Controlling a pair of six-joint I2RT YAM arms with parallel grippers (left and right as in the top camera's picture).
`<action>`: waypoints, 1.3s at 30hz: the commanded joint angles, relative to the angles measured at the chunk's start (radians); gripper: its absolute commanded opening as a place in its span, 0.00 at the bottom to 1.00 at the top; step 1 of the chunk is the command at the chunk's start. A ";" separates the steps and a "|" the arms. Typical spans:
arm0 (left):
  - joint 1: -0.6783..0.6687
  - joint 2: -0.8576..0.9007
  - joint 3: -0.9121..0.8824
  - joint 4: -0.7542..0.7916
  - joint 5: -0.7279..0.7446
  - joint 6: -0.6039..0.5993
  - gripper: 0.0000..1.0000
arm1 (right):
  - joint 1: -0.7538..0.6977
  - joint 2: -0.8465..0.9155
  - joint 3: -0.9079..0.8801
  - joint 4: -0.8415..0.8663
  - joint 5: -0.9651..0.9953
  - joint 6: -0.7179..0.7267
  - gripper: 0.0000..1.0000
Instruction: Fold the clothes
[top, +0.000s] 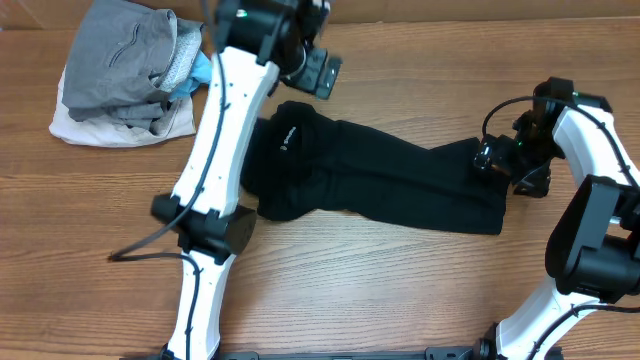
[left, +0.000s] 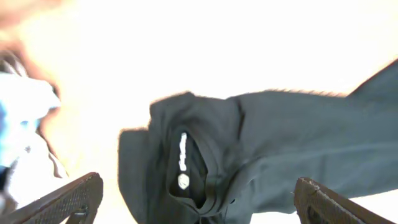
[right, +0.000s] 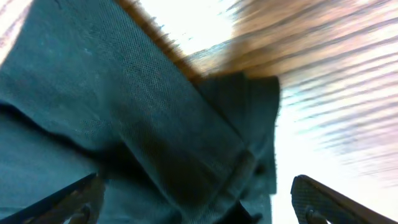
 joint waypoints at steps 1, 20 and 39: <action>0.005 -0.069 0.079 -0.002 -0.010 -0.007 1.00 | 0.000 -0.032 -0.075 0.045 -0.069 -0.002 0.99; 0.030 -0.082 0.084 -0.073 -0.013 0.049 1.00 | 0.000 -0.032 -0.301 0.249 -0.095 0.003 0.93; 0.031 -0.082 0.084 -0.073 -0.011 0.047 1.00 | -0.029 -0.032 -0.370 0.347 -0.099 0.056 0.04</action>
